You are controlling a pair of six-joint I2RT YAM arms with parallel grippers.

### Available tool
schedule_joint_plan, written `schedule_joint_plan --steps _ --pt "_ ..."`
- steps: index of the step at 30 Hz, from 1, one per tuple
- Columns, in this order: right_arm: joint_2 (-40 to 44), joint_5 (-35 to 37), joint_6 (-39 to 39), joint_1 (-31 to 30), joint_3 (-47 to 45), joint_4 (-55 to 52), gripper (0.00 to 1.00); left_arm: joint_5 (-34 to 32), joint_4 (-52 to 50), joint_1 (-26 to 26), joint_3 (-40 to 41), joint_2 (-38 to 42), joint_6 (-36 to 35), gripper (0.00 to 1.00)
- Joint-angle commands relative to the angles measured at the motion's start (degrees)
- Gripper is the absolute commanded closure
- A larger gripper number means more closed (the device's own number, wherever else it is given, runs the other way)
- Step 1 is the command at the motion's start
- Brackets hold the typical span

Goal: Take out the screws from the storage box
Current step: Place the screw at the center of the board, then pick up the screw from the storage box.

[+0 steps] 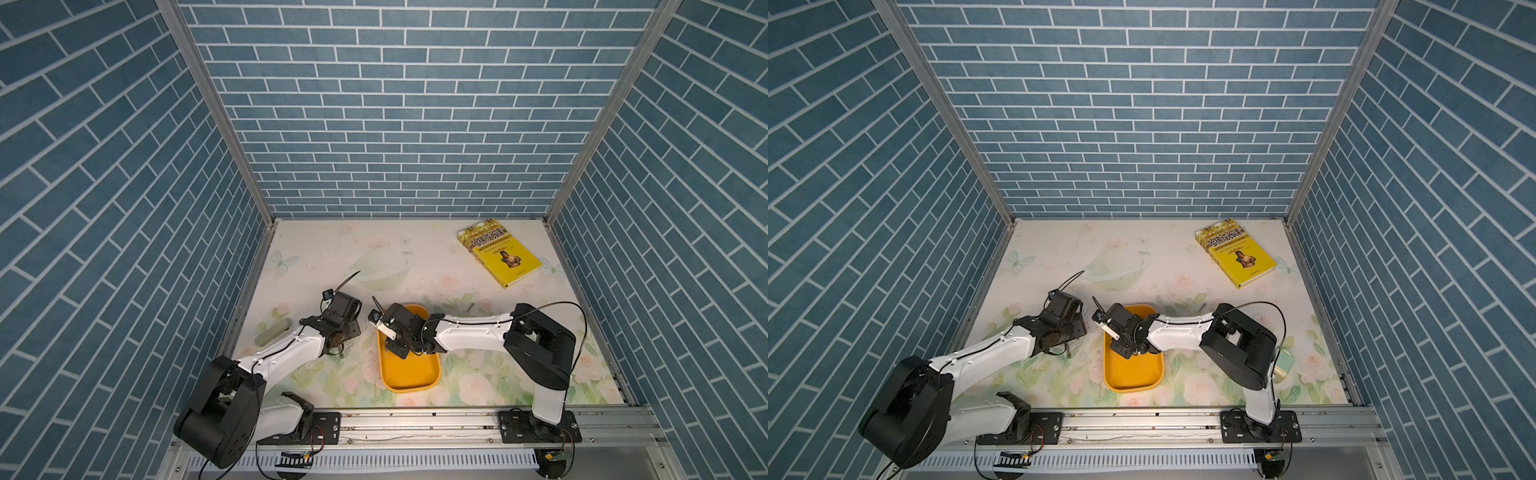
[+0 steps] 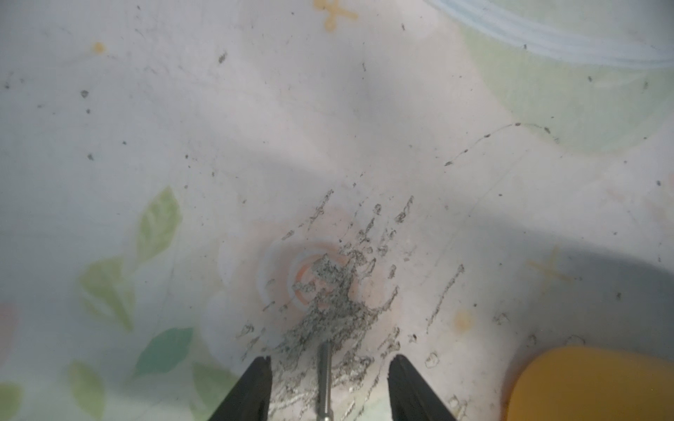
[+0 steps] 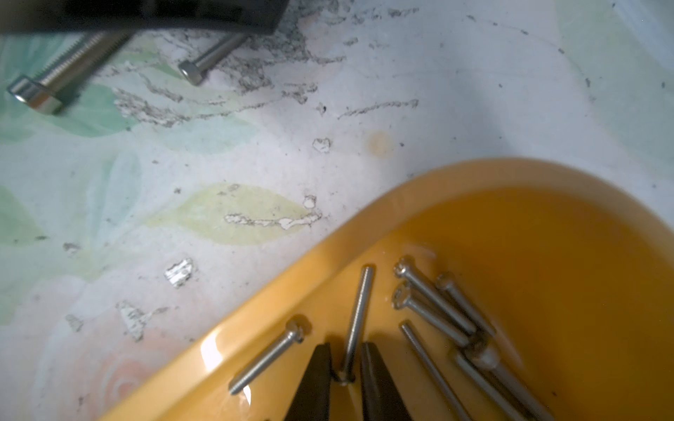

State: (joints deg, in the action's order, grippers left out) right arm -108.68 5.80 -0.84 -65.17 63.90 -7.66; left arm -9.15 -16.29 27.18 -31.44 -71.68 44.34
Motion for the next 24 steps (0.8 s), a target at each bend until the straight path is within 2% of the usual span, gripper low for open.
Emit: schedule_joint_plan --steps 1,10,15,16,19,22,24 --pt "-2.6 2.2 -2.6 -0.1 1.2 -6.1 0.80 -1.5 -1.7 -0.4 0.3 1.8 -0.1 0.41" --pt "-5.6 0.3 -3.7 -0.1 4.1 -9.0 0.78 -2.8 -2.4 -0.4 0.6 4.4 -0.2 0.40" --pt "-7.4 -0.7 -4.1 -0.1 4.7 -11.1 1.00 -2.4 -2.3 -0.4 0.7 4.5 -0.3 0.40" --pt "-7.6 -0.8 -4.2 -0.1 4.8 -11.5 1.00 -2.3 -2.3 -0.4 0.7 4.7 -0.3 0.40" --pt "-7.9 -0.2 -4.3 -0.1 5.2 -12.0 1.00 -2.1 -2.2 -0.4 0.8 5.2 -0.3 0.31" --pt "-6.6 0.2 -4.1 -0.1 5.1 -11.0 1.00 -2.0 -2.0 -0.4 1.0 6.5 -0.4 0.30" --pt "-4.9 -0.1 -3.5 -0.1 5.0 -9.3 1.00 -2.1 -1.9 -0.4 1.1 7.4 -0.3 0.25"
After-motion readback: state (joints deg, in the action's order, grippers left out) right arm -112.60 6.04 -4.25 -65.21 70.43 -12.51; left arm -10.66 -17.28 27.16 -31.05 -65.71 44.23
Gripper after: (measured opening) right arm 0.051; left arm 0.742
